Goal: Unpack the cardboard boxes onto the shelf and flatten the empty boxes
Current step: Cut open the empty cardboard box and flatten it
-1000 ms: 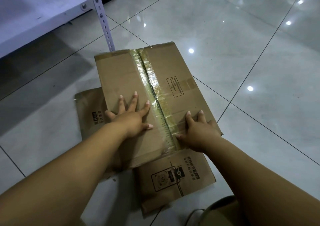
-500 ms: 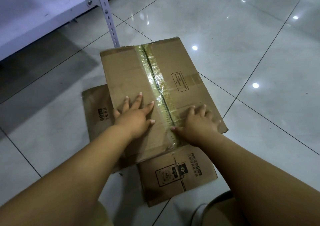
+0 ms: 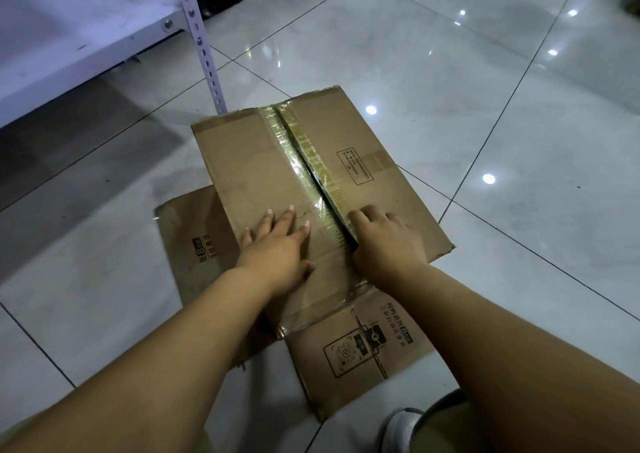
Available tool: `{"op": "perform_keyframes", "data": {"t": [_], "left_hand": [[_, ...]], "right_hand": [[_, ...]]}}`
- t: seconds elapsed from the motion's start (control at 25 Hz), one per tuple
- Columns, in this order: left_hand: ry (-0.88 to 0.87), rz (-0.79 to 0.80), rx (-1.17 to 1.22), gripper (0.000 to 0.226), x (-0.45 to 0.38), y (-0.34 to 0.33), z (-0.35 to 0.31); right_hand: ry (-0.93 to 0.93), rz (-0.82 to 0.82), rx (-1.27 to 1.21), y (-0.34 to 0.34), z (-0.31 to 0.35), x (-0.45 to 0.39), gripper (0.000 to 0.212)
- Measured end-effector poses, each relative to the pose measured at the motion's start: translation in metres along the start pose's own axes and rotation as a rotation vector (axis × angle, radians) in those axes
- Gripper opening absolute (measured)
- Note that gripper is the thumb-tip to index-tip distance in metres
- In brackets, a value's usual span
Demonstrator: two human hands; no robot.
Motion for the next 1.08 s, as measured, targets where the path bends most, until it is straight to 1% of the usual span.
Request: {"op": "perform_keyframes", "data": {"t": [0.08, 0.12, 0.24, 0.32, 0.36, 0.44, 0.52, 0.56, 0.68, 0.72, 0.84, 0.92, 1.0, 1.08], "left_hand": [[-0.004, 0.012, 0.014, 0.075, 0.000, -0.002, -0.004], [-0.006, 0.012, 0.019, 0.078, 0.000, -0.004, -0.007], [0.011, 0.003, 0.024, 0.091, 0.000, -0.008, -0.012], [0.016, 0.003, 0.017, 0.096, 0.000, -0.010, -0.013], [0.011, 0.002, 0.012, 0.096, 0.000, -0.011, -0.013], [-0.004, 0.006, 0.002, 0.090, 0.000, -0.014, -0.013], [-0.013, 0.016, -0.010, 0.084, -0.001, -0.015, -0.012], [-0.015, 0.020, -0.012, 0.084, -0.002, -0.016, -0.012], [-0.013, 0.018, -0.012, 0.084, -0.003, -0.018, -0.009], [-0.012, 0.013, -0.014, 0.085, -0.003, -0.018, -0.009], [-0.018, 0.003, -0.026, 0.084, -0.002, -0.019, -0.008], [-0.015, 0.005, -0.021, 0.084, -0.001, -0.018, -0.006], [-0.003, 0.011, -0.020, 0.084, 0.000, -0.016, -0.004], [-0.001, 0.017, -0.016, 0.083, 0.002, -0.015, -0.004]], "right_hand": [[-0.024, 0.008, 0.032, -0.004, -0.005, 0.003, 0.056], [-0.058, 0.032, 0.032, -0.007, -0.008, 0.003, 0.057], [-0.151, 0.149, -0.016, -0.018, -0.012, -0.003, 0.071], [-0.175, 0.205, -0.035, -0.022, -0.014, -0.007, 0.081], [-0.170, 0.221, -0.039, -0.023, -0.014, -0.008, 0.083], [-0.142, 0.219, -0.024, -0.024, -0.012, -0.012, 0.079], [-0.128, 0.191, -0.008, -0.022, -0.007, -0.014, 0.073], [-0.124, 0.185, -0.006, -0.021, -0.003, -0.014, 0.075], [-0.108, 0.164, 0.002, -0.017, 0.004, -0.011, 0.092], [-0.105, 0.149, 0.023, -0.014, 0.005, -0.009, 0.093], [-0.090, 0.094, 0.092, -0.010, 0.007, -0.004, 0.082], [-0.071, 0.028, 0.135, 0.000, 0.004, 0.002, 0.076], [-0.092, -0.102, 0.147, 0.019, -0.008, 0.009, 0.077], [-0.111, -0.184, 0.085, 0.034, -0.022, 0.020, 0.074]]}}
Point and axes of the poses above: each hand's wrist, its own x-axis away from the middle knuckle, its own y-axis out of the back of the hand, z = x × y, the point moved 3 cm from there along -x, towards the middle knuckle, and after that the axes turned 13 degrees about z, right-handed, at the moved point
